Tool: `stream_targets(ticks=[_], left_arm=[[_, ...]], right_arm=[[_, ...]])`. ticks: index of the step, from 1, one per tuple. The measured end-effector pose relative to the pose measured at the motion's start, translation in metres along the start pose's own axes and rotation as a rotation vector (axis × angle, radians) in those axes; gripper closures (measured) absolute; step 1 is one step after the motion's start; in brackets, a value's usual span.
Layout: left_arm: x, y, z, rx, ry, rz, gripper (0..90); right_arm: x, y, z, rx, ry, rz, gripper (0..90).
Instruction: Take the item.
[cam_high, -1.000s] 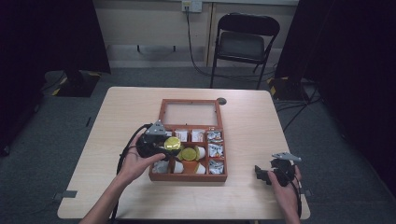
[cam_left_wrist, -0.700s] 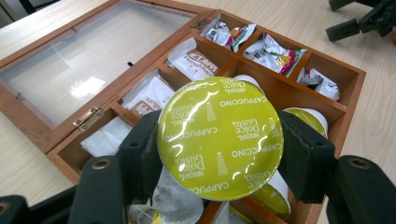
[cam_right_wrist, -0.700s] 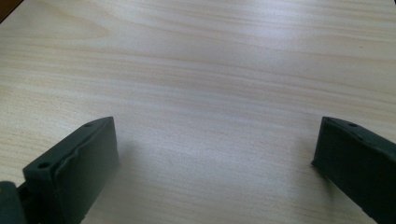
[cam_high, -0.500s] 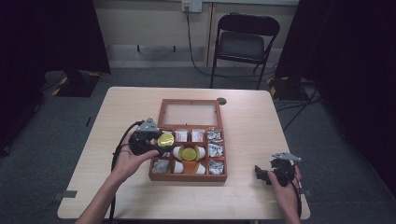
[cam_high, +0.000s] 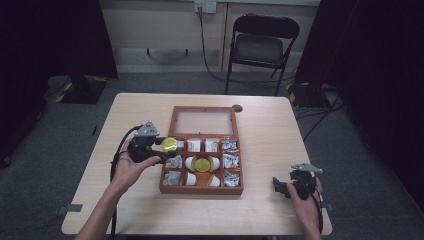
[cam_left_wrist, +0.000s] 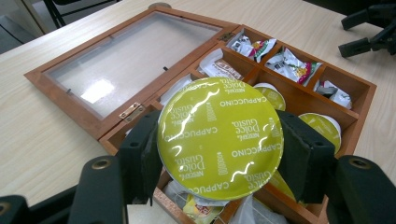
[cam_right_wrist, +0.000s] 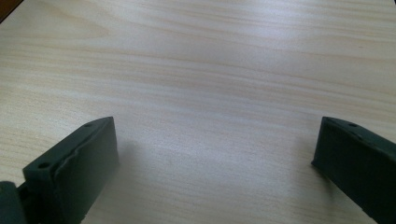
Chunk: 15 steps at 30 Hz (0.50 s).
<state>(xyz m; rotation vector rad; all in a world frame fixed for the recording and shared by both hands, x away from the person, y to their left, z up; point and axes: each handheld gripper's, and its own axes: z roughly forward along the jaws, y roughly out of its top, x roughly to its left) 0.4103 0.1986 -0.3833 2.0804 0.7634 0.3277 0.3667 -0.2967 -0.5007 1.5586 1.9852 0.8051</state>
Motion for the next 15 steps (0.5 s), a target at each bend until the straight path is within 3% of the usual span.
stream_targets(ticks=[15], left_arm=[[0.026, -0.010, -0.018, -0.018, 0.047, -0.047, 37.9]], right_arm=[[0.000, 0.000, 0.000, 0.000, 0.000, 0.000, 0.0]])
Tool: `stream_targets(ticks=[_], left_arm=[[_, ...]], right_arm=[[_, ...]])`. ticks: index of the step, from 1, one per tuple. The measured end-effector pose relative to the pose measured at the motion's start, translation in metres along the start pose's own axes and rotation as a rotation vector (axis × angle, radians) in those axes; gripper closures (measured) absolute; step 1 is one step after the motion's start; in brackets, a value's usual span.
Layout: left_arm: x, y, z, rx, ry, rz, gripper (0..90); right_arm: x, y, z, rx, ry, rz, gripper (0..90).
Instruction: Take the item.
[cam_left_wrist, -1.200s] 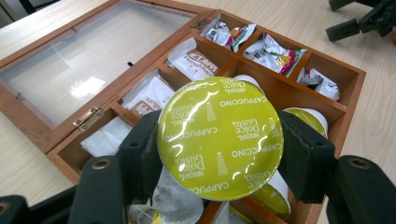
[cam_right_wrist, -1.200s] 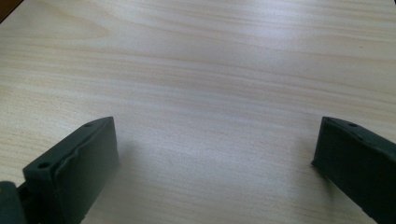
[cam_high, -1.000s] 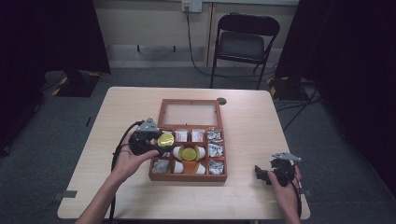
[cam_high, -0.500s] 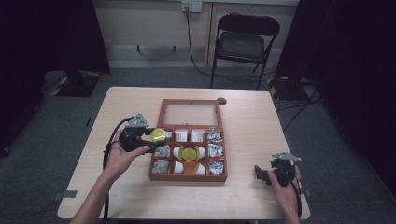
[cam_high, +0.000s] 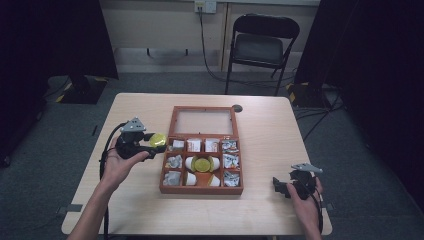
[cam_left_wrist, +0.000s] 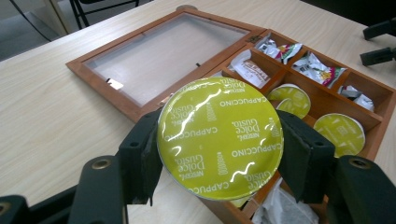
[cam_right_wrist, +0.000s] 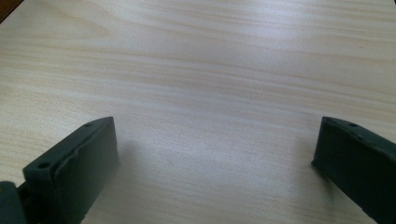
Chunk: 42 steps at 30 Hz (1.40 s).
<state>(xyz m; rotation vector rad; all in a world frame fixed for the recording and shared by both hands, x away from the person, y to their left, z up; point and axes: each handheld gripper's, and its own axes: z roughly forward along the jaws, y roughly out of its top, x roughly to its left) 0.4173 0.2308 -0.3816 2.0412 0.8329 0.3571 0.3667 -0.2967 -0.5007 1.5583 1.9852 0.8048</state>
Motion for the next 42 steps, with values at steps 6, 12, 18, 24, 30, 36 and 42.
stream_targets(ticks=[6, 12, 18, 24, 30, 36, 42], left_arm=[[0.011, -0.007, 0.000, 0.015, 0.030, -0.024, 37.9], [0.022, -0.013, 0.000, 0.024, 0.046, -0.054, 37.9], [0.031, -0.021, 0.002, 0.037, 0.071, -0.085, 37.9], [0.038, -0.027, 0.004, 0.049, 0.096, -0.113, 37.9], [0.041, -0.031, 0.007, 0.068, 0.118, -0.124, 37.9], [0.041, -0.032, 0.009, 0.069, 0.141, -0.123, 37.9], [0.043, -0.041, 0.020, 0.097, 0.167, -0.136, 37.9]], right_arm=[[0.000, 0.000, 0.000, 0.000, 0.000, 0.000, 0.0], [0.000, 0.000, 0.000, 0.000, 0.000, 0.000, 0.0], [0.000, 0.000, 0.000, 0.000, 0.000, 0.000, 0.0], [0.000, 0.000, 0.000, 0.000, 0.000, 0.000, 0.0], [0.000, 0.000, 0.000, 0.000, 0.000, 0.000, 0.0], [0.000, 0.000, 0.000, 0.000, 0.000, 0.000, 0.0], [0.000, 0.000, 0.000, 0.000, 0.000, 0.000, 0.0]])
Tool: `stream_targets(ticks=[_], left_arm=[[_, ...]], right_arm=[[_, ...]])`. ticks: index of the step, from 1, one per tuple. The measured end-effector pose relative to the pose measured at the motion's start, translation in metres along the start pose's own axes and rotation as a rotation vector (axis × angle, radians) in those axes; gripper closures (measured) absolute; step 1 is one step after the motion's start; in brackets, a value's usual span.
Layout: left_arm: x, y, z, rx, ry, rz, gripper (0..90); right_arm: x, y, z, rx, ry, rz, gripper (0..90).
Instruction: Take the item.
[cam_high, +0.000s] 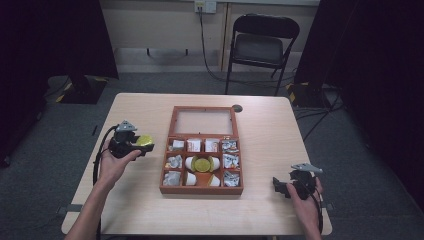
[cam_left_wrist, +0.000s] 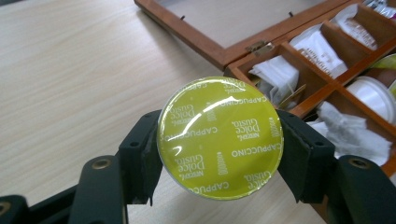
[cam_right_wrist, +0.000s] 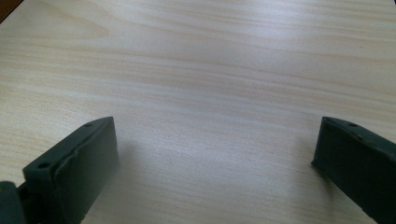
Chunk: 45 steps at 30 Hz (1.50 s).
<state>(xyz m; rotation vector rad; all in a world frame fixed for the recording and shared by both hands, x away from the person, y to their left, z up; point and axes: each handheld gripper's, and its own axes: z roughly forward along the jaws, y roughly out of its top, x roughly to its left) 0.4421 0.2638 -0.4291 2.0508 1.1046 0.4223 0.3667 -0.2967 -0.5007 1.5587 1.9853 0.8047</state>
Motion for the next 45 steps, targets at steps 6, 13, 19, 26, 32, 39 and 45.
stream_targets(ticks=[6, 13, 19, 26, 32, 39, 45], left_arm=[[0.002, -0.008, 0.013, 0.045, 0.005, -0.009, 37.9], [0.001, -0.011, 0.025, 0.086, 0.033, 0.010, 37.9], [0.008, -0.020, 0.033, 0.116, 0.037, -0.011, 37.9], [0.011, -0.028, 0.041, 0.141, 0.034, -0.026, 37.8], [0.011, -0.028, 0.042, 0.135, 0.041, -0.031, 37.6], [0.010, -0.029, 0.043, 0.165, 0.066, -0.028, 29.6], [0.013, -0.028, 0.040, 0.144, 0.046, -0.047, 24.2]], right_arm=[[0.000, 0.000, 0.000, 0.000, 0.000, 0.000, 0.0], [0.000, 0.000, 0.000, 0.000, 0.000, 0.000, 0.0], [0.000, 0.000, 0.000, 0.000, 0.000, 0.000, 0.0], [0.000, 0.000, 0.000, 0.000, 0.000, 0.000, 0.0], [0.000, 0.000, 0.000, 0.000, 0.000, 0.000, 0.0], [0.000, 0.000, 0.000, 0.000, 0.000, 0.000, 0.0], [0.000, 0.000, 0.000, 0.000, 0.000, 0.000, 0.0]])
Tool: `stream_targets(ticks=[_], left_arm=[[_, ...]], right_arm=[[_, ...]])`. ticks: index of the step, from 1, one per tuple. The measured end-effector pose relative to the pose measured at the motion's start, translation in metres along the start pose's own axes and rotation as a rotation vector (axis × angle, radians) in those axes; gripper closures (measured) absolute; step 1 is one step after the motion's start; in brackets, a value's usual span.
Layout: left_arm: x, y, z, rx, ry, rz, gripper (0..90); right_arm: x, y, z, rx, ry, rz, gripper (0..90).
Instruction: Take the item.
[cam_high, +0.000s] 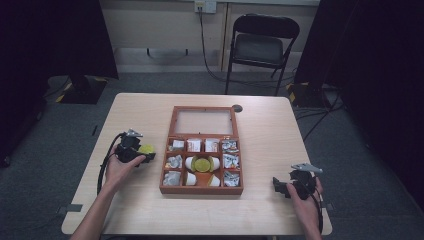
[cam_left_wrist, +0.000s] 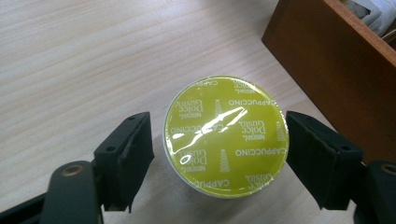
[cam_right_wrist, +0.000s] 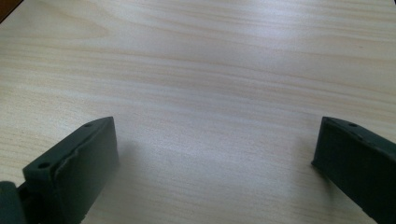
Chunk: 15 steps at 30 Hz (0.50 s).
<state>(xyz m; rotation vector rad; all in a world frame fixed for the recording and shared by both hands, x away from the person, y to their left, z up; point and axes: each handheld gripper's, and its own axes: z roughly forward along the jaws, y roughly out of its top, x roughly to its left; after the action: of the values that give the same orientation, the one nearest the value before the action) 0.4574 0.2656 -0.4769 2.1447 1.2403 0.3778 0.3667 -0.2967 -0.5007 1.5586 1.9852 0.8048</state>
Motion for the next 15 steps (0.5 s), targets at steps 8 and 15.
stream_targets(ticks=[8, 15], left_arm=[[0.001, 0.000, -0.010, -0.056, -0.036, -0.006, 19.2], [0.000, 0.001, -0.018, -0.089, -0.070, -0.012, 18.9]], right_arm=[[0.000, 0.000, 0.000, 0.000, 0.000, 0.000, 0.0], [0.000, 0.000, 0.000, 0.000, 0.002, 0.000, 0.0]])
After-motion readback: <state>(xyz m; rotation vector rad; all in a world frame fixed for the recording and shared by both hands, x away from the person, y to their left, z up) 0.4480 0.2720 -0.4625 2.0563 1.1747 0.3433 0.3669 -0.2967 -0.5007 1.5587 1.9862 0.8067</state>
